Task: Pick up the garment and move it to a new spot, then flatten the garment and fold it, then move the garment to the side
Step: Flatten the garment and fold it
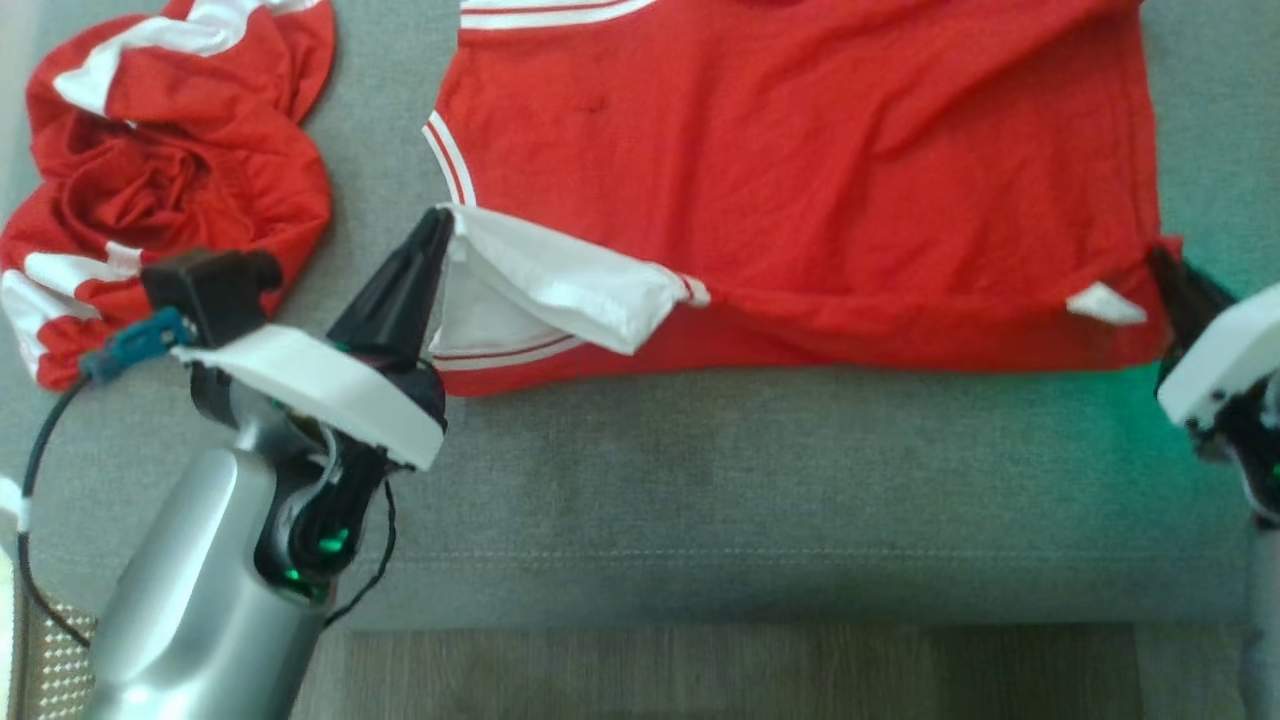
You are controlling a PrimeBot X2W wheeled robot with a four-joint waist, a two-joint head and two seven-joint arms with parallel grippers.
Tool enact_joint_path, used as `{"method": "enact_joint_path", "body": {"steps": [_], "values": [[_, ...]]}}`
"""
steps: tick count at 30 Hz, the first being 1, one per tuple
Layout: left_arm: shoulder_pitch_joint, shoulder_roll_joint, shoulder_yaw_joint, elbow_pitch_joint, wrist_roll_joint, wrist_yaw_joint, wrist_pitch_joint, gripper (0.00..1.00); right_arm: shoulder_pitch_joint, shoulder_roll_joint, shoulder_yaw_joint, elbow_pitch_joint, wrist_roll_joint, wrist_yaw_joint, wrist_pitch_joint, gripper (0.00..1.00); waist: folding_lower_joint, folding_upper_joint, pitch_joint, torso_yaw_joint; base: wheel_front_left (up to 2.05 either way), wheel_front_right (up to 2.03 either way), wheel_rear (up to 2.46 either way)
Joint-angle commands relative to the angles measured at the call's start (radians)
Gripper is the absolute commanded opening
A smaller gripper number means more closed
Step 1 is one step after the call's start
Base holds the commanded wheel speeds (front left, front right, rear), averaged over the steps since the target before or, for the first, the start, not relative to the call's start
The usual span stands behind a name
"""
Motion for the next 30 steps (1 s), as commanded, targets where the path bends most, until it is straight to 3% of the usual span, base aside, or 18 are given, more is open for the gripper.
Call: {"method": "enact_joint_path", "body": {"steps": [1,6,10,17,18,19,20,21,22,26,30], "values": [[-0.053,0.029,0.042,-0.010,0.012,-0.007,-0.008,0.00,-0.050,-0.017,0.015,-0.023,-0.013,0.000,-0.006,0.00,0.0001,0.0000,0.015,-0.002,0.00,0.00,0.00],[-0.108,0.031,0.028,0.038,0.045,-0.020,-0.029,0.00,-0.130,-0.015,0.027,0.014,-0.032,0.000,-0.007,0.00,0.0001,0.0000,0.045,-0.003,0.00,0.00,0.00],[-0.156,0.037,0.009,0.077,0.092,-0.055,-0.106,0.00,-0.184,-0.011,0.043,0.041,-0.048,0.000,-0.036,0.00,0.0001,0.0000,0.063,-0.001,0.00,0.00,0.00],[-0.192,0.034,0.009,0.149,0.112,-0.072,-0.192,0.00,-0.221,-0.010,0.063,0.075,-0.047,0.000,-0.109,0.00,0.0001,0.0000,0.067,-0.005,0.00,0.00,0.00],[-0.192,0.032,0.006,0.161,0.110,-0.074,-0.193,0.00,-0.222,-0.009,0.065,0.084,-0.048,0.000,-0.116,0.11,0.0001,0.0000,0.064,-0.006,0.00,0.00,0.00],[-0.194,0.029,0.003,0.173,0.110,-0.075,-0.198,0.00,-0.222,-0.008,0.068,0.093,-0.048,0.000,-0.122,0.47,0.0001,0.0000,0.062,-0.007,0.00,0.00,0.00],[-0.194,0.027,0.003,0.185,0.110,-0.075,-0.204,0.25,-0.223,-0.005,0.069,0.102,-0.049,0.000,-0.131,1.00,0.0001,0.0000,0.058,-0.007,0.00,0.00,0.00],[-0.193,0.023,0.002,0.198,0.110,-0.075,-0.209,0.78,-0.222,-0.004,0.068,0.111,-0.053,0.000,-0.143,1.00,0.0001,0.0000,0.053,-0.008,0.00,0.00,0.00],[-0.191,0.017,0.004,0.210,0.106,-0.073,-0.218,1.00,-0.220,-0.002,0.070,0.116,-0.054,0.000,-0.156,1.00,0.0001,0.0000,0.048,-0.008,0.00,0.00,0.00],[-0.178,0.003,0.002,0.231,0.110,-0.069,-0.251,1.00,-0.202,0.003,0.065,0.099,-0.036,0.000,-0.223,1.00,0.0001,0.0000,0.029,-0.005,0.00,0.00,0.00],[-0.111,-0.012,0.005,0.213,0.141,-0.040,-0.303,1.00,-0.129,0.010,0.052,0.022,-0.023,0.000,-0.358,1.00,0.0001,0.0000,0.008,-0.006,0.00,0.00,0.00]]}}
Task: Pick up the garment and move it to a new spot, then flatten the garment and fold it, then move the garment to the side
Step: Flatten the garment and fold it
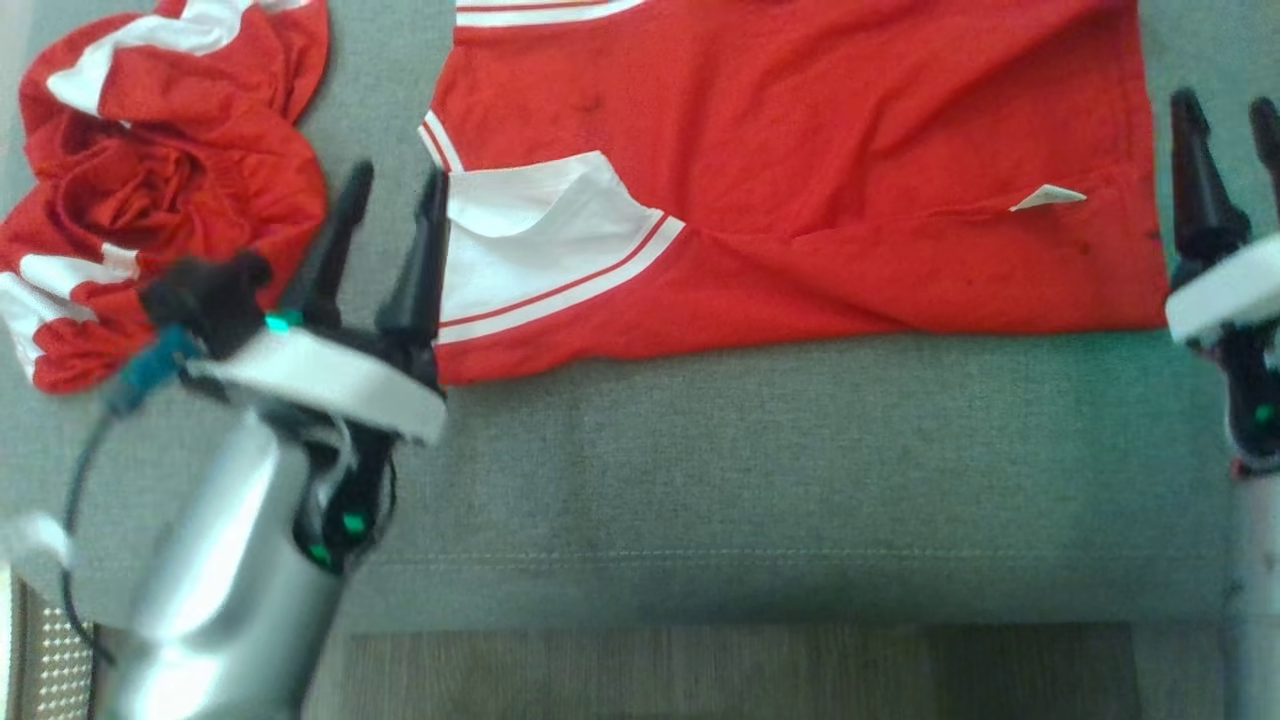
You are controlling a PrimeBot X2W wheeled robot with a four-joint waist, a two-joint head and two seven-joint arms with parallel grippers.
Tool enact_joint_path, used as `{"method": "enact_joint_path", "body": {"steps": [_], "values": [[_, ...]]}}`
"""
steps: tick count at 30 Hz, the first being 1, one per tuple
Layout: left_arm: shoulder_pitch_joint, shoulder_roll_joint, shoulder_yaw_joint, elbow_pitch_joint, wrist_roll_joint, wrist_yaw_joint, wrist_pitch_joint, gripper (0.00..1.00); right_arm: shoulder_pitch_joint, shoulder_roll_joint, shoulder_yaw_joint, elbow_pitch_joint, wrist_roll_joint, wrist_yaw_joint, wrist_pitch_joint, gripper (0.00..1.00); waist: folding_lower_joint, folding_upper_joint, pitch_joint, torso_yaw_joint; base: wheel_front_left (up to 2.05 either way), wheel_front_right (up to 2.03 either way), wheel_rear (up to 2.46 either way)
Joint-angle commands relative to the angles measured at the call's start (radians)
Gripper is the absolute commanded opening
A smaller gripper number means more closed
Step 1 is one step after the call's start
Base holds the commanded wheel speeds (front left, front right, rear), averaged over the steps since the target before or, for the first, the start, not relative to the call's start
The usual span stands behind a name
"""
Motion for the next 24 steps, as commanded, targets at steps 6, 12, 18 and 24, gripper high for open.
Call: {"method": "enact_joint_path", "body": {"steps": [6,12,18,24], "values": [[0.184,-0.025,0.003,-0.033,0.034,0.044,-0.024,1.00,0.169,0.063,0.019,-0.118,-0.007,0.000,-0.094,1.00,0.0000,0.0000,-0.029,-0.006,0.00,0.00,0.00],[0.226,-0.038,-0.025,0.059,0.077,0.060,-0.029,1.00,0.242,0.105,0.039,-0.106,-0.002,0.000,-0.141,1.00,0.0000,0.0000,-0.055,-0.016,0.00,0.00,0.00],[0.184,-0.048,0.007,0.150,0.107,0.081,-0.032,1.00,0.254,0.117,0.044,-0.054,-0.022,0.000,-0.162,1.00,0.0000,0.0000,-0.060,-0.030,0.00,0.00,0.00],[0.147,-0.057,0.034,0.207,0.118,0.063,-0.032,1.00,0.235,0.121,0.023,-0.005,-0.056,0.000,-0.157,1.00,0.0000,0.0000,-0.049,-0.045,0.00,0.00,0.00]]}}
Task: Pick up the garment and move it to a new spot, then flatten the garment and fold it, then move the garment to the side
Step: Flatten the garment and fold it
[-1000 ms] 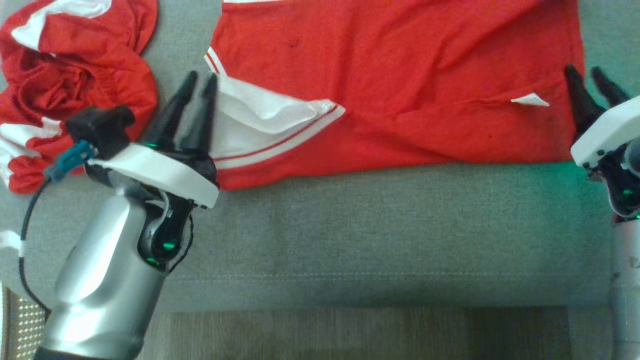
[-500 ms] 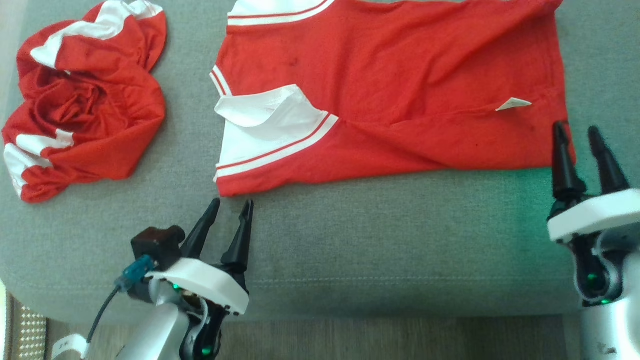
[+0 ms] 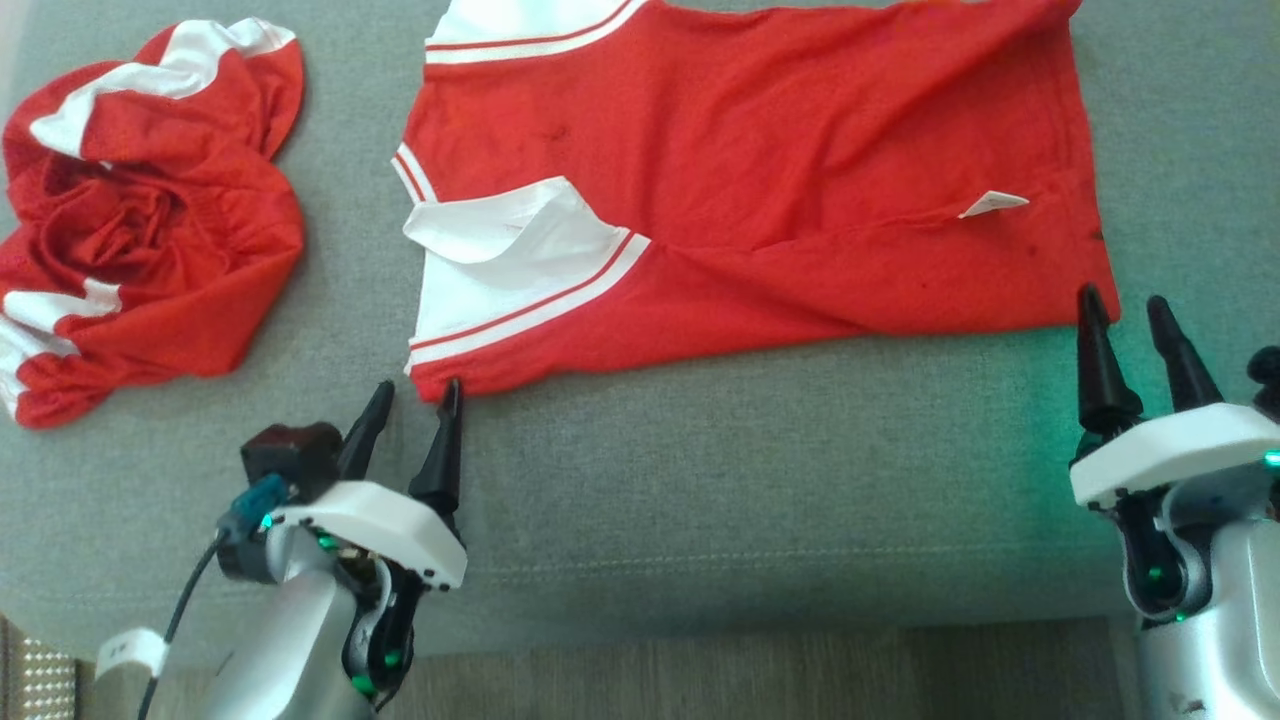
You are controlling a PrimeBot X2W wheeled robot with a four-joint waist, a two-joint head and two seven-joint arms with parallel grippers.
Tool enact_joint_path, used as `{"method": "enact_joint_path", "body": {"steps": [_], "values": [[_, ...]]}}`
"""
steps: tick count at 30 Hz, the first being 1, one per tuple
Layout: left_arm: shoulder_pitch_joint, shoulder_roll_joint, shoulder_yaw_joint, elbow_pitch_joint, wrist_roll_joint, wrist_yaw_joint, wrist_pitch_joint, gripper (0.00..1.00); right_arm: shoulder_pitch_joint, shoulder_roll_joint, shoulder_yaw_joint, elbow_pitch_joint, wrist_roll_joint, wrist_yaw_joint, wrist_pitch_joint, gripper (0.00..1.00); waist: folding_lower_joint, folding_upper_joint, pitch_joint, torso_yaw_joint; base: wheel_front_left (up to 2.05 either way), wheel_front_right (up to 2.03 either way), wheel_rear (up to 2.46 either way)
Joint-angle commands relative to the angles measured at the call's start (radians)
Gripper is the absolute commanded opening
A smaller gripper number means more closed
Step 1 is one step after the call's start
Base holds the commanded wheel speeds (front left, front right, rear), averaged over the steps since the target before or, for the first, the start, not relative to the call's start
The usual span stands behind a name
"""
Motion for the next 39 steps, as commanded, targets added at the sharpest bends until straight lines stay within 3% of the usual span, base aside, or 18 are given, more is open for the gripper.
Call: {"method": "enact_joint_path", "body": {"steps": [1,3,5,6,18,19,21,31,39], "values": [[-0.052,0.009,0.035,-0.003,0.010,-0.016,-0.013,1.00,-0.019,0.003,0.007,-0.008,-0.018,0.000,0.000,1.00,0.0000,0.0000,0.008,-0.003,0.00,0.00,0.00],[-0.070,0.004,0.032,0.017,0.016,-0.032,-0.013,0.96,-0.037,0.003,-0.006,0.015,-0.046,0.000,0.001,1.00,0.0000,0.0000,0.019,-0.002,0.00,0.00,0.00],[-0.087,0.000,0.020,0.042,0.018,-0.049,-0.012,0.21,-0.060,0.004,-0.019,0.041,-0.068,0.000,0.008,1.00,0.0000,0.0000,0.029,0.000,0.00,0.00,0.00],[-0.096,-0.003,0.013,0.056,0.018,-0.058,-0.008,0.00,-0.073,0.004,-0.021,0.054,-0.083,0.000,0.012,1.00,0.0000,0.0000,0.034,0.001,0.00,0.00,0.00],[-0.151,-0.004,-0.011,0.118,0.028,-0.099,-0.010,0.00,-0.205,0.003,-0.073,0.206,-0.239,0.000,0.091,1.00,0.0000,0.0000,0.059,0.024,0.00,0.00,0.00],[-0.153,-0.004,-0.012,0.119,0.030,-0.100,-0.011,0.00,-0.210,0.002,-0.077,0.217,-0.247,0.000,0.101,0.85,0.0000,0.0000,0.058,0.027,0.00,0.00,0.00],[-0.155,-0.005,-0.012,0.120,0.036,-0.101,-0.012,0.00,-0.210,0.001,-0.086,0.231,-0.260,0.000,0.111,0.00,0.0000,0.0000,0.055,0.034,0.00,0.00,0.00],[-0.100,0.034,-0.017,0.079,0.045,-0.118,-0.011,0.00,-0.112,-0.032,-0.105,0.127,-0.195,0.000,0.163,0.00,0.0000,0.0000,0.024,0.027,0.00,0.00,0.00],[0.025,0.115,-0.069,-0.076,-0.022,-0.134,0.094,0.00,0.030,-0.085,-0.105,-0.018,-0.133,0.000,0.258,0.00,0.0000,0.0000,-0.001,0.014,0.00,0.00,0.00]]}}
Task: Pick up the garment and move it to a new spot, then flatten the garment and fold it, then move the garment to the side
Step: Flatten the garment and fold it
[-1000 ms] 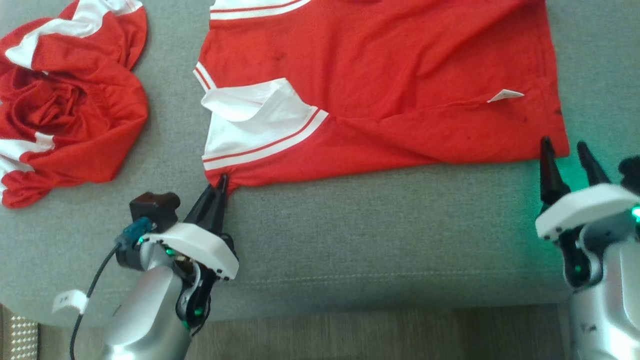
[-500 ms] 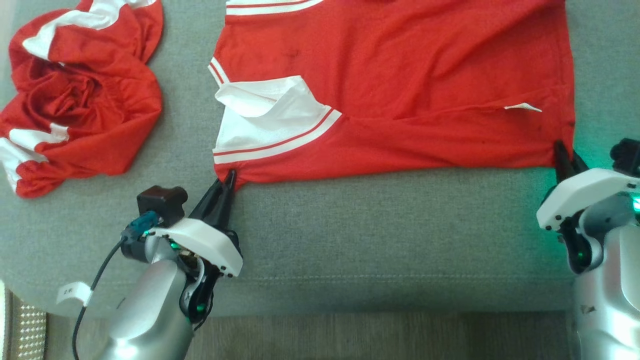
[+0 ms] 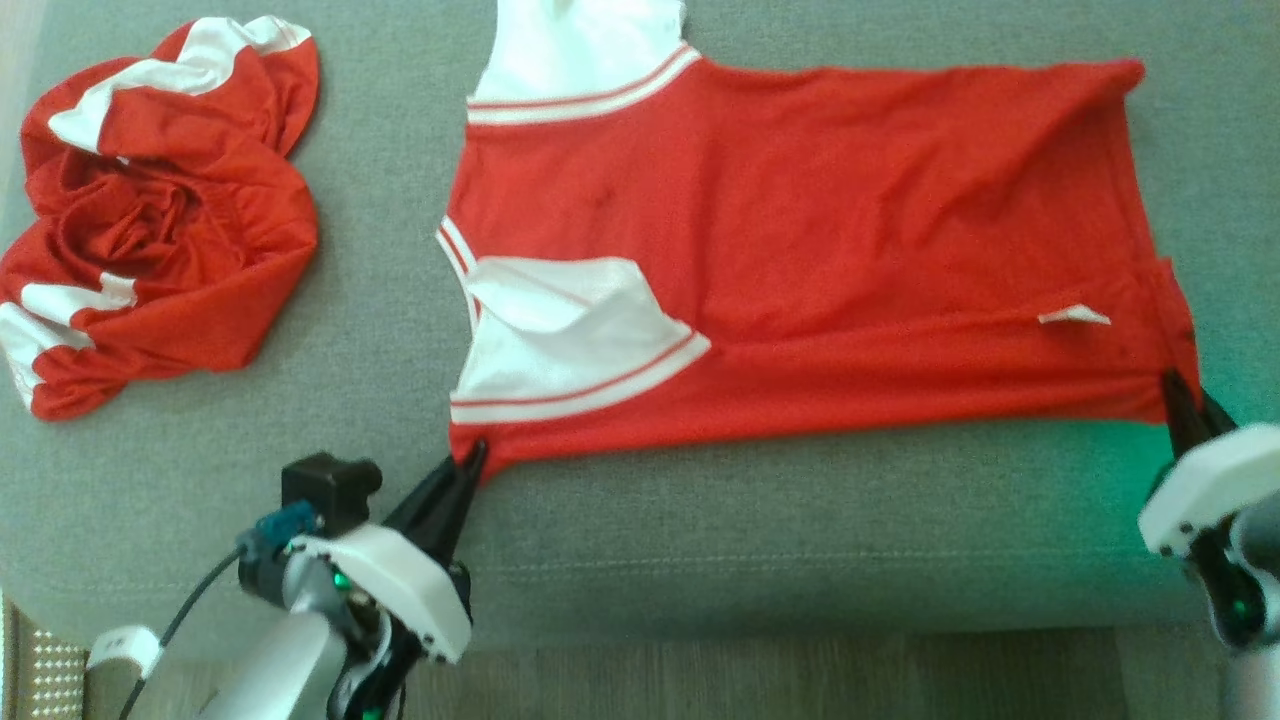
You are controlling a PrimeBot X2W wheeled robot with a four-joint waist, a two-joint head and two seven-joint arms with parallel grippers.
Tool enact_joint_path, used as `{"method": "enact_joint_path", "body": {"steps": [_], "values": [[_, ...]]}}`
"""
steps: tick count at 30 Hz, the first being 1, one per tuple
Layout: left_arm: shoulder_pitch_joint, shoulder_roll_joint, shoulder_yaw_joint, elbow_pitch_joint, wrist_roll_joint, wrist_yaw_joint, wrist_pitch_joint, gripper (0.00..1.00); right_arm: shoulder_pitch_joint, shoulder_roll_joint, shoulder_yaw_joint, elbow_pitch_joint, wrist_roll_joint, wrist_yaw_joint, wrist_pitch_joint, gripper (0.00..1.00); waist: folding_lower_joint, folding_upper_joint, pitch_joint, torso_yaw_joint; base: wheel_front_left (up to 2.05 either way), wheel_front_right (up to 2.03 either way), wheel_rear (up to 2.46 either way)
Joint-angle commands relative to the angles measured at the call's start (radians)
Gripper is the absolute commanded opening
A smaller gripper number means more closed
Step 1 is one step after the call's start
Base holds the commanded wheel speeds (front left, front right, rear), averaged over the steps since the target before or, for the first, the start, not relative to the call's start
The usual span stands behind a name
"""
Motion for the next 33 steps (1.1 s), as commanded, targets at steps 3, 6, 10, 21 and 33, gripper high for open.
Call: {"method": "enact_joint_path", "body": {"steps": [3,6,10,21,33], "values": [[0.057,0.066,0.017,-0.117,-0.025,-0.001,0.059,0.00,0.074,-0.034,-0.006,-0.106,0.013,0.000,0.044,0.00,0.0000,-0.0001,-0.009,0.000,0.00,0.00,0.00],[0.103,0.081,0.014,-0.177,-0.044,0.013,0.101,0.00,0.127,-0.033,-0.014,-0.154,0.004,0.000,0.083,0.00,0.0000,-0.0001,-0.014,-0.001,0.00,0.00,0.00],[0.145,0.094,0.000,-0.232,-0.060,0.030,0.162,0.00,0.164,-0.010,-0.024,-0.197,-0.008,0.000,0.120,0.45,0.0000,-0.0001,-0.018,-0.005,0.00,0.00,0.00],[0.132,0.094,-0.010,-0.264,-0.033,0.109,0.230,1.00,0.143,0.022,-0.027,-0.296,-0.070,0.000,0.077,1.00,0.0000,-0.0001,-0.025,-0.019,0.00,0.00,0.00],[-0.162,0.167,0.034,-0.503,0.054,0.139,0.367,1.00,0.121,0.059,0.105,-0.362,-0.053,0.000,-0.006,1.00,0.0000,-0.0001,0.041,-0.060,0.00,0.00,0.00]]}}
